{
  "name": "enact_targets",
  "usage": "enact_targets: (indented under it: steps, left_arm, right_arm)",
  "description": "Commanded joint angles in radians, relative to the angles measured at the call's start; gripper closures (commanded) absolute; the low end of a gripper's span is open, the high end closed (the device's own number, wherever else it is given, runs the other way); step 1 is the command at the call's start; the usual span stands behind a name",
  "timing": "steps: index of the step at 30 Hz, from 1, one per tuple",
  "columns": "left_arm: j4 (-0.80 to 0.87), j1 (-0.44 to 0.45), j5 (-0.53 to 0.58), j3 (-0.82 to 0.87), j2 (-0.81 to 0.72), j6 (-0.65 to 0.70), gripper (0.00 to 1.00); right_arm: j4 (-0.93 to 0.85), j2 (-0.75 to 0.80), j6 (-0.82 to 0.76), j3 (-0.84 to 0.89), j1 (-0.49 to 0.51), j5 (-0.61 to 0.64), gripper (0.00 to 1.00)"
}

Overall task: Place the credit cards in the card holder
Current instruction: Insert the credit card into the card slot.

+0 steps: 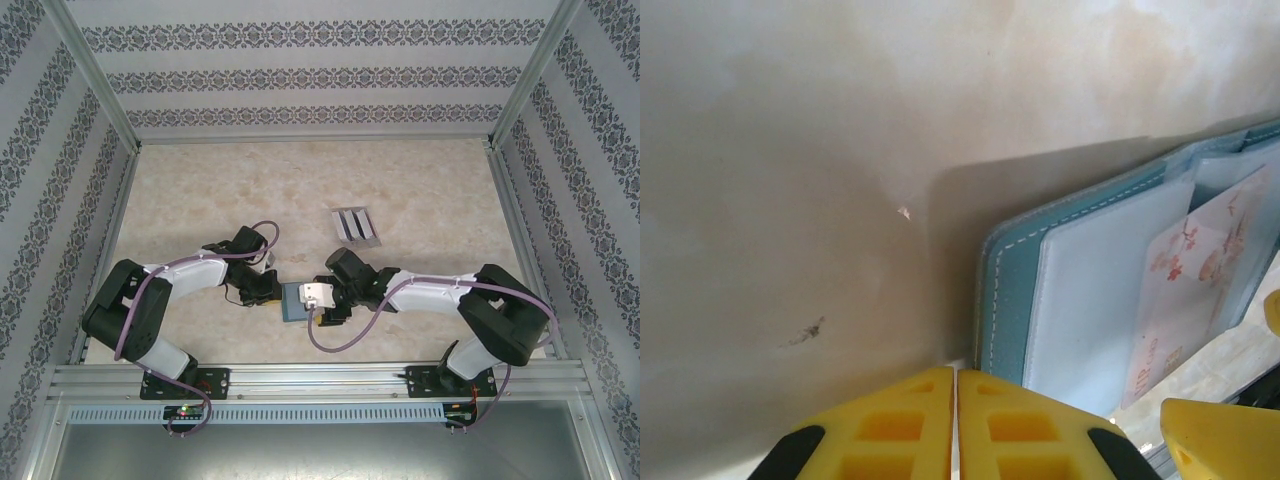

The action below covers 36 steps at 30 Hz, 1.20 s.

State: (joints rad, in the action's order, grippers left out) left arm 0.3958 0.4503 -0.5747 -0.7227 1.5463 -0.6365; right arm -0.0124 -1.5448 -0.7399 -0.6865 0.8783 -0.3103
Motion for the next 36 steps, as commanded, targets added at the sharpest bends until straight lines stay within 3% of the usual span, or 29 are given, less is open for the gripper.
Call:
enact_targets:
  steps: [1,6,11,30,33,36]
  left_arm:
    - [-0.023,0.007,-0.012,0.016,0.020,-0.002,0.90]
    - [-0.024,0.008,-0.014,0.026,0.021,0.004,0.90]
    - [-0.030,0.008,-0.008,0.038,0.010,0.001,0.90]
    - [-0.058,0.012,-0.027,0.048,0.033,-0.003,0.90]
    - [-0.049,0.011,-0.030,0.042,0.032,0.005,0.90]
    - [-0.046,0.012,-0.046,0.041,0.006,-0.002,0.90]
  right_arm:
    - [0.026,-0.058,-0.006,-0.028,-0.019,-0.038,0.31]
    - [0.064,-0.108,0.021,-0.052,-0.024,-0.060,0.33]
    - [0.068,-0.117,0.061,-0.073,-0.032,-0.101,0.45]
    - [0.069,-0.109,0.217,-0.087,-0.024,-0.028,0.45]
    - [0.055,-0.039,0.317,-0.080,-0.031,-0.015,0.41]
    - [-0.070,0.065,0.570,-0.134,-0.047,0.025,0.37]
